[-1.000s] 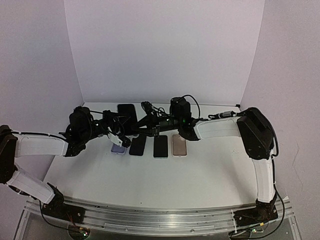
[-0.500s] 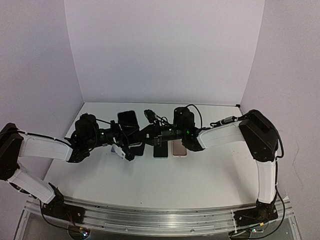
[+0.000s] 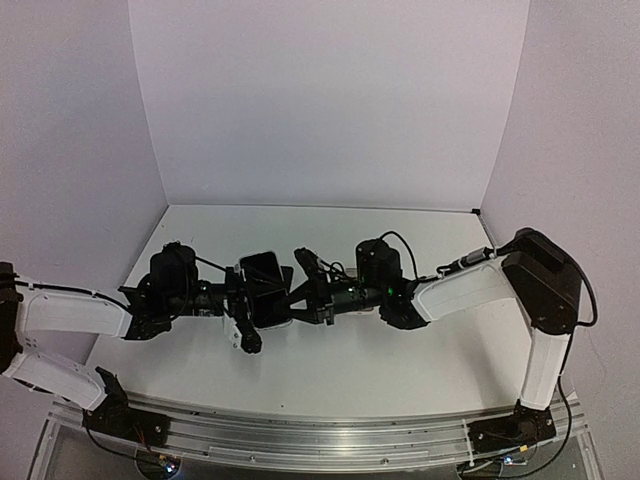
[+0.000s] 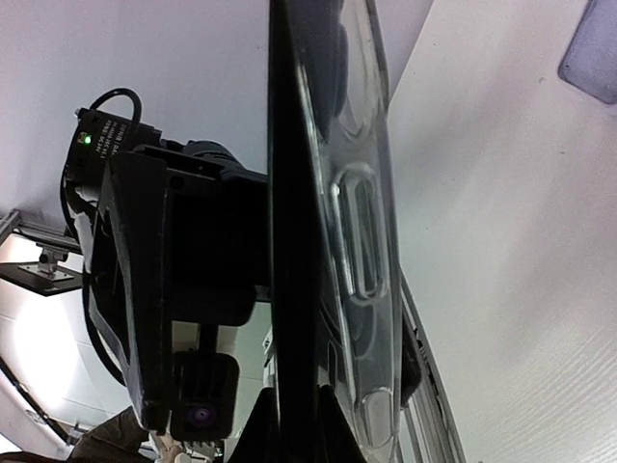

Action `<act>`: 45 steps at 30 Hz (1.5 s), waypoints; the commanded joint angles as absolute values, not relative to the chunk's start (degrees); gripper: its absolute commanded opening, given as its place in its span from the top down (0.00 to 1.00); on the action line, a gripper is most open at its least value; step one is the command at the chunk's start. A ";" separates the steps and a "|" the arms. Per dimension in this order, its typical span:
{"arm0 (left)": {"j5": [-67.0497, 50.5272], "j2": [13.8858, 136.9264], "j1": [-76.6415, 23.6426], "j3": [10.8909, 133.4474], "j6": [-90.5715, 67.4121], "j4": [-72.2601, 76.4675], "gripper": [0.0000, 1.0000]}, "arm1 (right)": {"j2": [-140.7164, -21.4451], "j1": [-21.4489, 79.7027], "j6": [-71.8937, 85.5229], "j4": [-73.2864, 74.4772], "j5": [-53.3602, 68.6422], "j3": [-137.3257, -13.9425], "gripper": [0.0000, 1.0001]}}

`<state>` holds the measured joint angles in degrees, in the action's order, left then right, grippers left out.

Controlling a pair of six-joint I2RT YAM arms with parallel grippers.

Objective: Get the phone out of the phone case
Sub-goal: Remove the phone case from the phone.

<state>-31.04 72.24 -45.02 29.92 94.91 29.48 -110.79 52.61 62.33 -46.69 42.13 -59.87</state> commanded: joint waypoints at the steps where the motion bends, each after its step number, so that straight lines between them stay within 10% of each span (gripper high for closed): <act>1: -37.89 67.33 -45.77 29.62 90.35 18.65 0.26 | -107.61 51.15 58.75 -42.94 37.00 -56.19 1.00; 11: -35.60 63.73 -45.79 34.18 68.98 7.49 0.17 | -103.96 51.11 56.40 -40.42 34.30 -51.57 1.00; 24: -23.43 57.89 -44.47 41.39 6.58 13.72 0.42 | -88.78 50.29 42.23 -23.56 14.38 -65.10 1.00; 38: -21.99 71.19 -44.40 49.01 -4.14 42.81 0.26 | -90.32 51.11 43.13 -29.88 12.49 -81.71 1.00; 45: -24.53 78.06 -44.51 53.78 -9.39 56.35 0.43 | -91.16 53.87 42.54 -34.36 13.19 -84.99 1.00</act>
